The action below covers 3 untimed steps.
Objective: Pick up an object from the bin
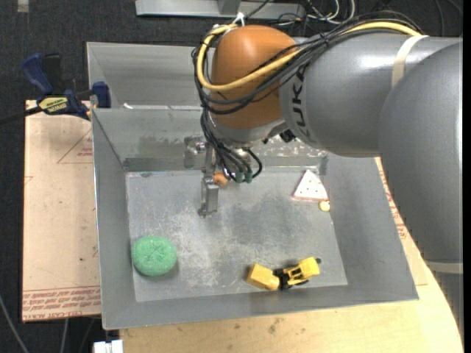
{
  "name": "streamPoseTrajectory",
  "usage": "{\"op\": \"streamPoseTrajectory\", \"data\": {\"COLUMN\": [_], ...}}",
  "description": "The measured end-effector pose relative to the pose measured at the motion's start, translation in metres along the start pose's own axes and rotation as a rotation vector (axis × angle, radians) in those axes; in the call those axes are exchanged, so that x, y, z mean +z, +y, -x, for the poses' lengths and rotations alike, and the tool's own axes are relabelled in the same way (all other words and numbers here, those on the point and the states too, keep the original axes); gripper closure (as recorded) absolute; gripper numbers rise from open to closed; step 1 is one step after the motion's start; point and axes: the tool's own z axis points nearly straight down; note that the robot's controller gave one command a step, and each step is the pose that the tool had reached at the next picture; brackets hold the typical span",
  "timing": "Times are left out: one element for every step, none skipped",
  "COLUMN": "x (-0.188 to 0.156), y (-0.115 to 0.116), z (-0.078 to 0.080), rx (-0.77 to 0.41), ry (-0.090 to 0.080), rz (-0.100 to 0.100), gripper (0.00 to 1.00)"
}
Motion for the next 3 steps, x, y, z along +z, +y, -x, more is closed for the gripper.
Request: {"op": "streamPoseTrajectory", "data": {"x": [-0.003,0.021,0.047], "y": [-0.068,-0.085,-0.042], "z": [-0.009,-0.025,-0.052], "rx": [0.07,0.264,0.101], "ry": [0.003,0.001,0.002], "rz": [-0.003,-0.005,-0.006], "gripper": [0.0,0.0,0.0]}}
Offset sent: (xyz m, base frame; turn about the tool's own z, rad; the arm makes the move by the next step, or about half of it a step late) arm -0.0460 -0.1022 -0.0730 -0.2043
